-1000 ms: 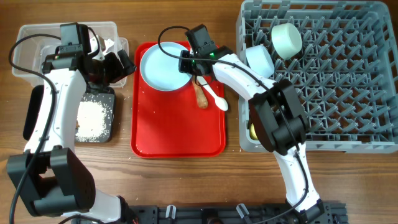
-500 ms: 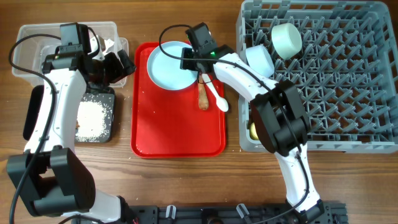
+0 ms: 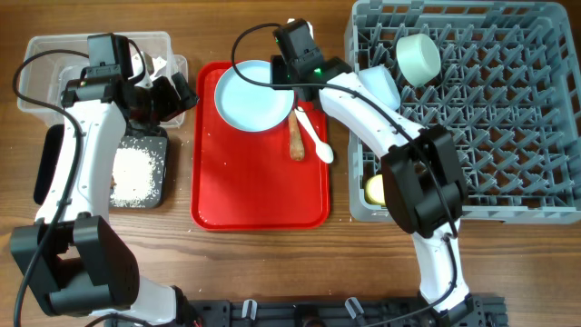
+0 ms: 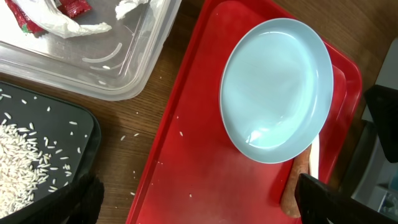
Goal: Sort waste into correct bins and load items into the dishwasher rack
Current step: 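Lift the light-blue plate off the red tray toward the rack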
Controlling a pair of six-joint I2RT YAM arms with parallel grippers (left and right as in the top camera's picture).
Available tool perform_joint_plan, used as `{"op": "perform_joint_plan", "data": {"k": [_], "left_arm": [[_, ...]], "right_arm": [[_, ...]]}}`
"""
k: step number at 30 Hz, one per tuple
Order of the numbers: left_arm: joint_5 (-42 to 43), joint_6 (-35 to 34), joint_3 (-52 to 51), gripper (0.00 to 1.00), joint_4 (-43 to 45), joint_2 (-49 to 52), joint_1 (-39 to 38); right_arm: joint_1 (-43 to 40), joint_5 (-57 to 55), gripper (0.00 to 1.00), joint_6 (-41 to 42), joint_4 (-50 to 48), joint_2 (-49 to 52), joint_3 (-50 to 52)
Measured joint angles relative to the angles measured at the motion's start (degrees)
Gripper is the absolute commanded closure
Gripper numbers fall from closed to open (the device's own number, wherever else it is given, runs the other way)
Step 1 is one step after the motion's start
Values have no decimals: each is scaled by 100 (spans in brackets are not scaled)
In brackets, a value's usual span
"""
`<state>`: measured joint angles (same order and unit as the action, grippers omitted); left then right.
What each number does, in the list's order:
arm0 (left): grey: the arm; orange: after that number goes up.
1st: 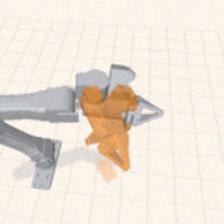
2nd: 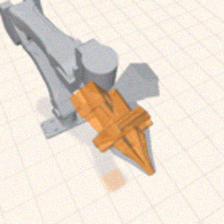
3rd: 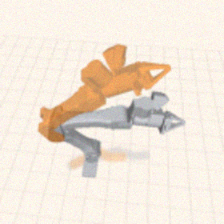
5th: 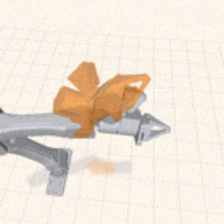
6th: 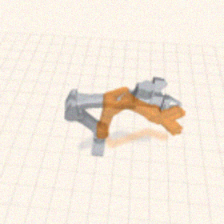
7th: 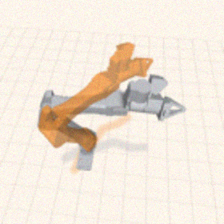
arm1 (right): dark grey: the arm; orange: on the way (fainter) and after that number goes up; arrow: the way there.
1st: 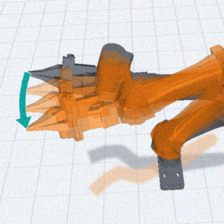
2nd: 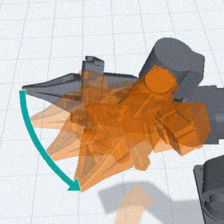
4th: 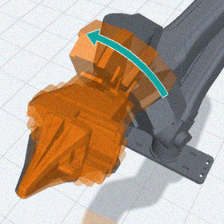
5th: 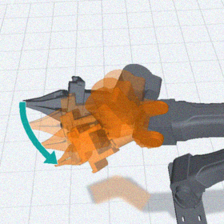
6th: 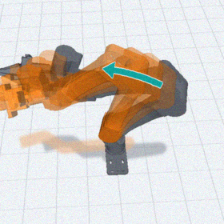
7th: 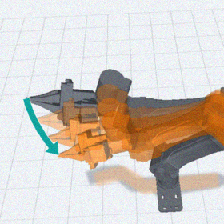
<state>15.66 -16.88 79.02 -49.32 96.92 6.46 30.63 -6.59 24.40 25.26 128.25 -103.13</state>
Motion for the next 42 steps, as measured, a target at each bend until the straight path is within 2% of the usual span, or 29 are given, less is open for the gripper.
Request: {"op": "perform_joint_plan", "data": {"k": [6,15,19,21,24,25,27,36,40,42], "left_arm": [[0,0,0,0,0,0,0],[2,0,0,0,0,0,0],[2,2,0,0,0,0,0],[0,0,0,0,0,0,0],[2,0,0,0,0,0,0],[2,2,0,0,0,0,0],[2,0,0,0,0,0,0],[0,0,0,0,0,0,0],[2,0,0,0,0,0,0],[2,2,0,0,0,0,0]], "right_arm": [[-48,-114,55,192,120,35,0],[-81,531,58,1591,776,345,-2],[-79,820,60,1856,778,487,-2],[-81,1001,67,1985,752,560,-22],[-83,1185,92,2116,802,575,-22],[-83,1239,96,2146,826,581,-22],[-83,1300,96,2208,857,595,-22],[-85,1550,96,2033,817,612,-33],[-83,1475,96,1106,870,396,-59],[-83,1233,96,496,925,-85,-59]]}}
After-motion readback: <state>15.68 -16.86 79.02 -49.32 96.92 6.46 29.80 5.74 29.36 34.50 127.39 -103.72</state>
